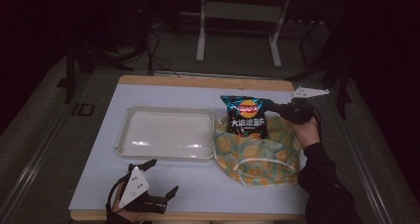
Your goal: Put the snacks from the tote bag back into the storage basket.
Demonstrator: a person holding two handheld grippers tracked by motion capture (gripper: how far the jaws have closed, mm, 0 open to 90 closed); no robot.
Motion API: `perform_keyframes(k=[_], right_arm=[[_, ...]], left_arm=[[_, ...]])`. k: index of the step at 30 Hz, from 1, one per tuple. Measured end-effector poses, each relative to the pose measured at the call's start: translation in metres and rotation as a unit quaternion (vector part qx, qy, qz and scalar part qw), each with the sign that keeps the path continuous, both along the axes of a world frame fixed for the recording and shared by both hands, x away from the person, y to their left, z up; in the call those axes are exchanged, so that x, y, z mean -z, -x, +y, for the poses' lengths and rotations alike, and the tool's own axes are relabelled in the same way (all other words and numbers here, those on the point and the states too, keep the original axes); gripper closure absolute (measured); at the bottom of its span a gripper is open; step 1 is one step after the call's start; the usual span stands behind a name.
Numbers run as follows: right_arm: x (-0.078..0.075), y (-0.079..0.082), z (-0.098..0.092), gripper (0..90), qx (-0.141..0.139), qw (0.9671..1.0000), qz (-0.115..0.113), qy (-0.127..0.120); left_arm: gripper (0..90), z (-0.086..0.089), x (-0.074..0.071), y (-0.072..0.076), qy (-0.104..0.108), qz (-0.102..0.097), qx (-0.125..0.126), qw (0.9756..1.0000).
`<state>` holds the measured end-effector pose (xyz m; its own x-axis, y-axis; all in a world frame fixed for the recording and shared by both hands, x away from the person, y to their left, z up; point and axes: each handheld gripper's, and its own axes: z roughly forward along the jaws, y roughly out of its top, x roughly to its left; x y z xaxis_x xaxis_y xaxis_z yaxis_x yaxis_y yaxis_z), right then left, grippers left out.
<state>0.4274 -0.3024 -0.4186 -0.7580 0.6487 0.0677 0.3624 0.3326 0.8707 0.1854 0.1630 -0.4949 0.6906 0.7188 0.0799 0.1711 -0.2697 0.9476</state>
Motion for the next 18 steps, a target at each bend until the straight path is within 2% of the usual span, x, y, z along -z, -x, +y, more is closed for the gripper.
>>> perform_keyframes(k=[7,18], right_arm=[[-0.012,0.009,0.003,90.0,-0.008,0.9997,-0.009,-0.020],[-0.030,0.015,-0.001,90.0,-0.016,0.9990,-0.025,-0.034]], left_arm=[[0.2,0.000,0.000,0.000,0.000,-0.001,-0.001,1.0000],[0.2,0.000,0.000,0.000,0.002,-0.001,-0.001,1.0000]])
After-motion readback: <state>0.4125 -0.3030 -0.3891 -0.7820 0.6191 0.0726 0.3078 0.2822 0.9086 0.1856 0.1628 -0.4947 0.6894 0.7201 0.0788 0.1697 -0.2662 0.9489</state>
